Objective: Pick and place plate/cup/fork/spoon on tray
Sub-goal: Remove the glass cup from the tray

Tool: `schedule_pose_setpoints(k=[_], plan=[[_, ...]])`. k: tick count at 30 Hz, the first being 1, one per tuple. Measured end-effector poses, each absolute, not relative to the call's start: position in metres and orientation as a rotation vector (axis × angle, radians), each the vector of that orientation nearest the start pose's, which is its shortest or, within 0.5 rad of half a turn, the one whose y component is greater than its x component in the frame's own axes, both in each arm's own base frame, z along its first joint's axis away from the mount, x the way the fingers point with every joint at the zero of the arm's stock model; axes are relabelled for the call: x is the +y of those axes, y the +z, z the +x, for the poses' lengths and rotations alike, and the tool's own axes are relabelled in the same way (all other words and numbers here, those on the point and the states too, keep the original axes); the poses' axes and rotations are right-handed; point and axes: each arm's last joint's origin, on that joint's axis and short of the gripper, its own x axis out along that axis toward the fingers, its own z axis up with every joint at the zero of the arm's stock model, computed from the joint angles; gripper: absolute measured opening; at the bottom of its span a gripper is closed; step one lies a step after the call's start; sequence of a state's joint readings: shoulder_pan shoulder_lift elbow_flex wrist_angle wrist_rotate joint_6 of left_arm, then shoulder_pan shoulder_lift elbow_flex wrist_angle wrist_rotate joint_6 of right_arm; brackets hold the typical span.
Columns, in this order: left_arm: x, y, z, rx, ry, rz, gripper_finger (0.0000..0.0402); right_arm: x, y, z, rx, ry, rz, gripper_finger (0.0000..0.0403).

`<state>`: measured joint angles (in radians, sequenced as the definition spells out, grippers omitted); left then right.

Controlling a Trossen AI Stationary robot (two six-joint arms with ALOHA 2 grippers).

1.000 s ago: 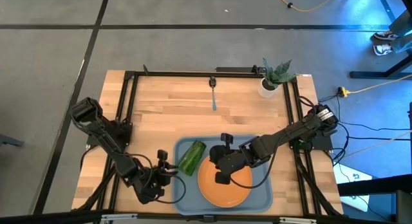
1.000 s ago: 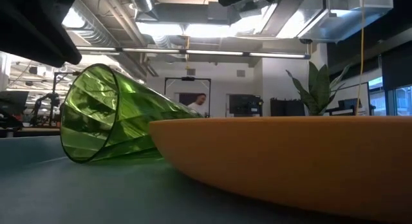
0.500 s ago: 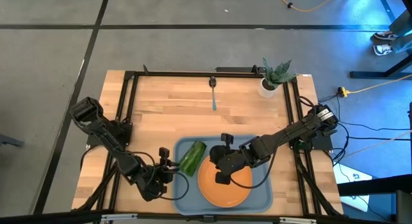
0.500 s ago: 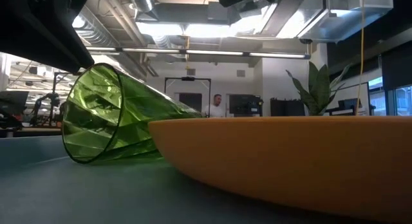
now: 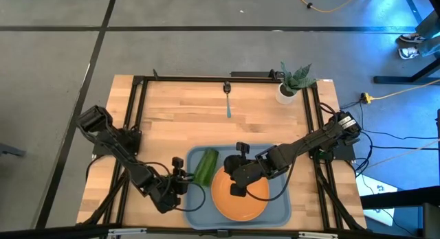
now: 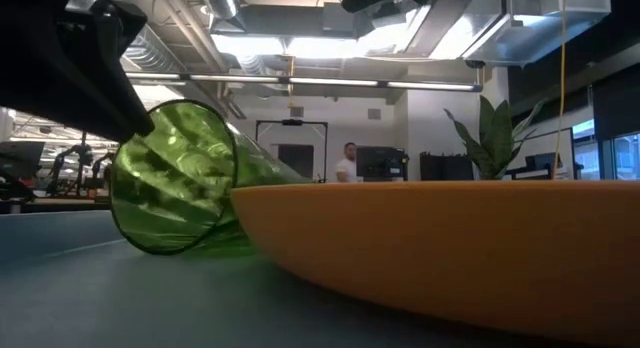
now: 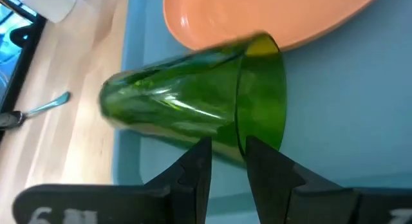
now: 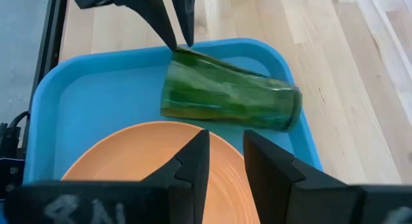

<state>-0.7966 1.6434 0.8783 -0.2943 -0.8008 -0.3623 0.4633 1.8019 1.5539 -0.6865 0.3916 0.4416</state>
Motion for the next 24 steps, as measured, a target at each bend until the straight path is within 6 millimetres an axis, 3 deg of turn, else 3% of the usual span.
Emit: schedule_pose_setpoints(k=[24], plan=[[-0.170,0.164,0.251,0.729,0.248,0.342,0.0081,0.164,0.282,0.353,0.840,-0.117,0.023,0.0100]])
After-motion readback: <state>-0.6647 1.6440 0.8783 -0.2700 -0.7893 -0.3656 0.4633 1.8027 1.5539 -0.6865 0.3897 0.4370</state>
